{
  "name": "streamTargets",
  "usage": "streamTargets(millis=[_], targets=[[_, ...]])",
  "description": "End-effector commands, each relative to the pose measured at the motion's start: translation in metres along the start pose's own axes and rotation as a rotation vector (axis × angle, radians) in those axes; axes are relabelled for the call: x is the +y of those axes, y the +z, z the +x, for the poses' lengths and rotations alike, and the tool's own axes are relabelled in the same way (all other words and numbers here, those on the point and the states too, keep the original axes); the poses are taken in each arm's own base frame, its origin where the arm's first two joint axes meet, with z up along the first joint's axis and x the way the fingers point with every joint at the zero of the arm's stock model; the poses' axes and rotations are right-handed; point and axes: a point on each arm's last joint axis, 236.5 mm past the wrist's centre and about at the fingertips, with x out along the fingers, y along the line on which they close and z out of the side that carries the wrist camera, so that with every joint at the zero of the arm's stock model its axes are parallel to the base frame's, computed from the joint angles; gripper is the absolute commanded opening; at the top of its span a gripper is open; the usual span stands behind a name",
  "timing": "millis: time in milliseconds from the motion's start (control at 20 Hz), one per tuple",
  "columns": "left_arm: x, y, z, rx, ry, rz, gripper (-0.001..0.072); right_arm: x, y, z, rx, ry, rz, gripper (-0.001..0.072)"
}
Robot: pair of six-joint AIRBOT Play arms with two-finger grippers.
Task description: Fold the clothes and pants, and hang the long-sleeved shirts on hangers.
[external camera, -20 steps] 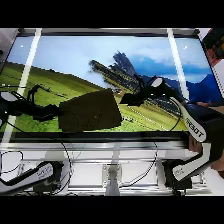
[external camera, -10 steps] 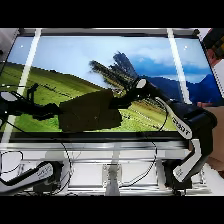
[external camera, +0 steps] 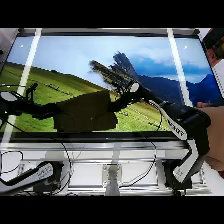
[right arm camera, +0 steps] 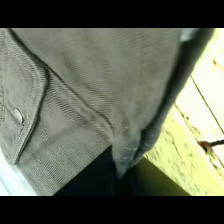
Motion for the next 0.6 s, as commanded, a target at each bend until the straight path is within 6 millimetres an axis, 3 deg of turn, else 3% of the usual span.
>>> streamTargets(millis=[0,100,250,400,550], targets=[[0.004,0.008,0.000,-0.034,0.014,0.000,0.0687,0.019,0.023,-0.013,-0.071,0.054,-0.027,0.0010],[0.007,0.016,-0.001,-0.068,0.029,0.001,0.0686,0.026,0.038,-0.036,-0.092,0.075,-0.044,0.0009],[0.003,0.028,-0.008,-0.122,0.025,0.003,0.0686,0.017,0.064,-0.101,-0.209,0.040,-0.004,0.0009],[-0.010,0.041,-0.023,-0.181,0.003,0.014,0.0686,-0.013,0.074,-0.196,-0.358,-0.053,0.074,0.0009],[-0.025,0.053,-0.038,-0.243,-0.031,0.024,0.0686,-0.044,0.051,-0.308,-0.506,-0.177,0.161,0.0009]])
